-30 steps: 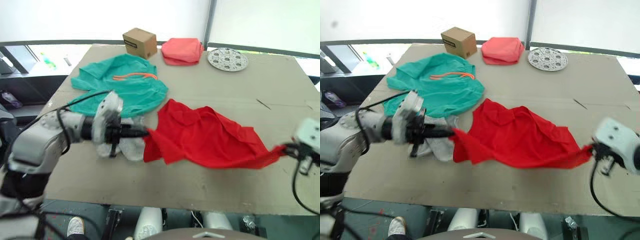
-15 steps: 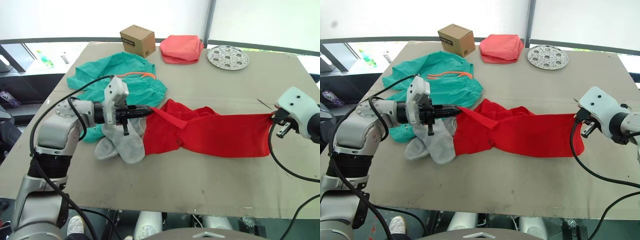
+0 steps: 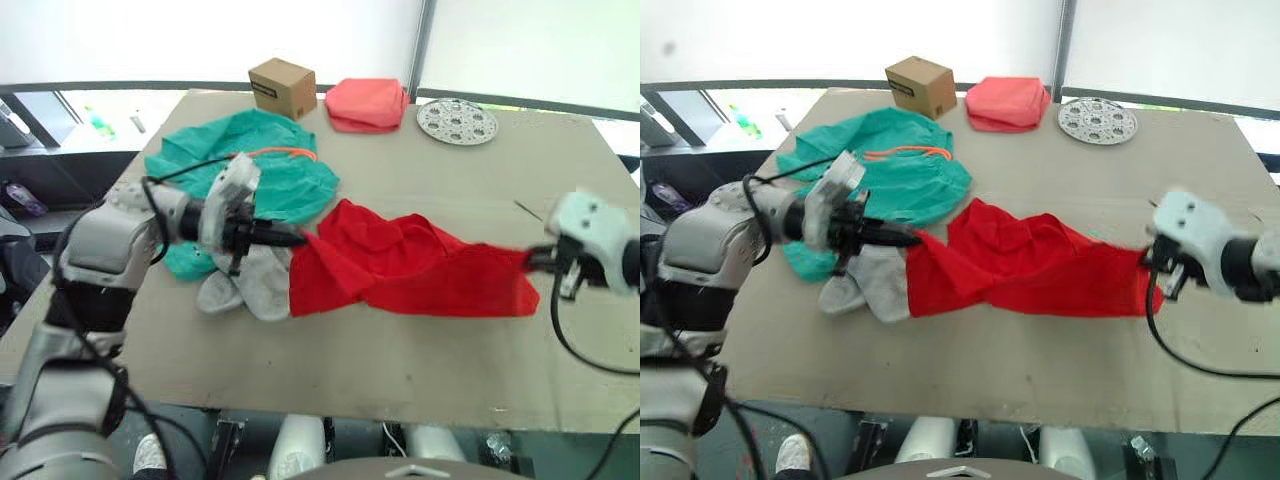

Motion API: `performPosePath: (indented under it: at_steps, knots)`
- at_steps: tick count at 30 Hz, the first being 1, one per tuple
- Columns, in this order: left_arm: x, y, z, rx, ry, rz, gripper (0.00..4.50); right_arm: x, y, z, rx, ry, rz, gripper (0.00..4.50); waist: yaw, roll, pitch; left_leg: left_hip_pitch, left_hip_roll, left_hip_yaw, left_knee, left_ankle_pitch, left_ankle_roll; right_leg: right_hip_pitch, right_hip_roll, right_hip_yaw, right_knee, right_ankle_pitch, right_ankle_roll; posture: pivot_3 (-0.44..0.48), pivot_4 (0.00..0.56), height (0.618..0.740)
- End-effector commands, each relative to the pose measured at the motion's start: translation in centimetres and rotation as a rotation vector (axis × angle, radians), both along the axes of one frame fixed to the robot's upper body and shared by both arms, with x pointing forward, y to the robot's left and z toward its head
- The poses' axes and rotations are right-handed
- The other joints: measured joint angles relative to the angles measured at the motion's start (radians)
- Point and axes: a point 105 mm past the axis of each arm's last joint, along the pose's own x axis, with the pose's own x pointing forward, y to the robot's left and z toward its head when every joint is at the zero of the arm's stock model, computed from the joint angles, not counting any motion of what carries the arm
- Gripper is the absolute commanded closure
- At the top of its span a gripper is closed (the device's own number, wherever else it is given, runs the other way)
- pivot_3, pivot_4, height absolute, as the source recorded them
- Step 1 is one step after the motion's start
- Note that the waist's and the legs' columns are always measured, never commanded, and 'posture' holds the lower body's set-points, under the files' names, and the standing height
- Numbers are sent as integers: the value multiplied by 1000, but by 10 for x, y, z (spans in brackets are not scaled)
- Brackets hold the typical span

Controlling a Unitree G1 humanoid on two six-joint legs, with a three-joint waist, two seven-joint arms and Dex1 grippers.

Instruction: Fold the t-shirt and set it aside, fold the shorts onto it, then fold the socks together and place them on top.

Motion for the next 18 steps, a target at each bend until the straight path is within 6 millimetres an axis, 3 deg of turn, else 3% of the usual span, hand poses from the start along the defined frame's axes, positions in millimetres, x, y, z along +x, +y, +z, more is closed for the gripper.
performPosePath:
  at_steps: [1,3,5,7,10,11,13,17,18]
  knots:
    - [44,-7,37,-20,-263,157,4500,40,-15,35,-155,-281,-124,4395,-2,0,0,-2,-1,1,0,0,1,-2,0,0,0,1,-1,0,150,740]
    - [71,-9,87,-120,-480,323,4500,65,-14,75,-257,-512,-172,4395,-4,-1,0,-4,-1,4,1,1,0,-4,0,3,2,2,0,0,150,740]
    - [82,4,138,-227,-668,487,4500,77,-11,120,-311,-743,-222,4395,-11,-2,1,-15,-1,5,2,3,-2,-17,3,6,7,5,5,0,150,740]
    - [72,16,184,-335,-834,546,4500,68,-9,173,-324,-990,-267,4395,-20,-2,1,-17,-2,9,1,4,-4,-23,5,9,10,4,9,0,150,740]
    - [48,24,222,-440,-1003,509,4500,46,-8,219,-305,-1208,-276,4395,-25,0,0,-13,-1,12,-6,4,-5,-23,2,8,10,2,12,0,150,740]
    - [39,25,225,-453,-1036,471,4500,37,-12,224,-296,-1239,-281,4395,-25,0,-1,-12,-1,12,-11,5,-6,-23,2,6,8,1,13,0,150,740]
    - [27,24,213,-441,-1021,389,4500,29,-16,215,-254,-1189,-253,4395,-24,1,-1,-10,-1,13,-14,5,-6,-21,2,5,7,0,13,0,150,740]
    - [8,11,141,-325,-793,267,4500,26,-34,145,-203,-885,-246,4395,-27,0,-1,-2,-1,14,-14,3,-8,-11,2,6,3,-1,14,0,150,740]
    - [-1,6,111,-258,-721,223,4500,22,-38,123,-163,-800,-250,4395,-28,0,-1,1,-1,15,-12,3,-8,-8,2,6,5,-1,15,0,150,740]
